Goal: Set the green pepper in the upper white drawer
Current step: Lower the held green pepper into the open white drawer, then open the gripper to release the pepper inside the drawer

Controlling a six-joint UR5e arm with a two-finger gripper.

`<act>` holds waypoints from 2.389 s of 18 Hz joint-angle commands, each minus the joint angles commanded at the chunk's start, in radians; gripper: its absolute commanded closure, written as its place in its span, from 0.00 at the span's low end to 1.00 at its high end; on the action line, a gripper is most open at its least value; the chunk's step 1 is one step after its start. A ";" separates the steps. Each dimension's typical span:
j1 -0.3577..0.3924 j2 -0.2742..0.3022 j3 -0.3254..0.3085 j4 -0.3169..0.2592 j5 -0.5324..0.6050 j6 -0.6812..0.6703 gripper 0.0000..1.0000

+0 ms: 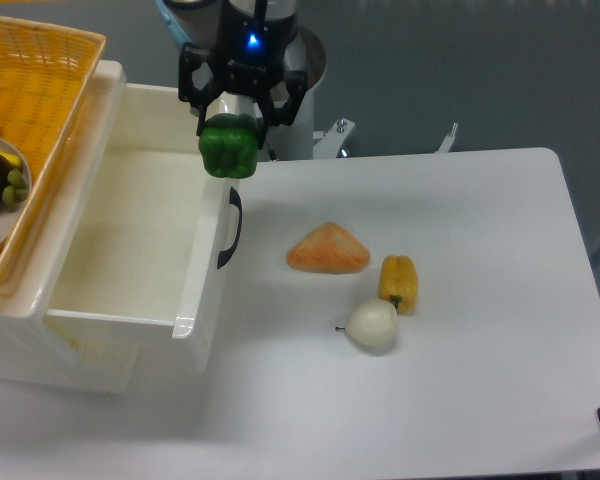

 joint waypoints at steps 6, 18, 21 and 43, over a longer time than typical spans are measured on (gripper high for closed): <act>-0.032 -0.011 -0.003 0.000 0.000 -0.002 0.44; -0.100 -0.055 -0.003 0.006 -0.011 -0.002 0.39; -0.117 -0.067 -0.003 0.006 -0.011 -0.002 0.36; -0.123 -0.083 0.000 0.074 0.017 0.012 0.00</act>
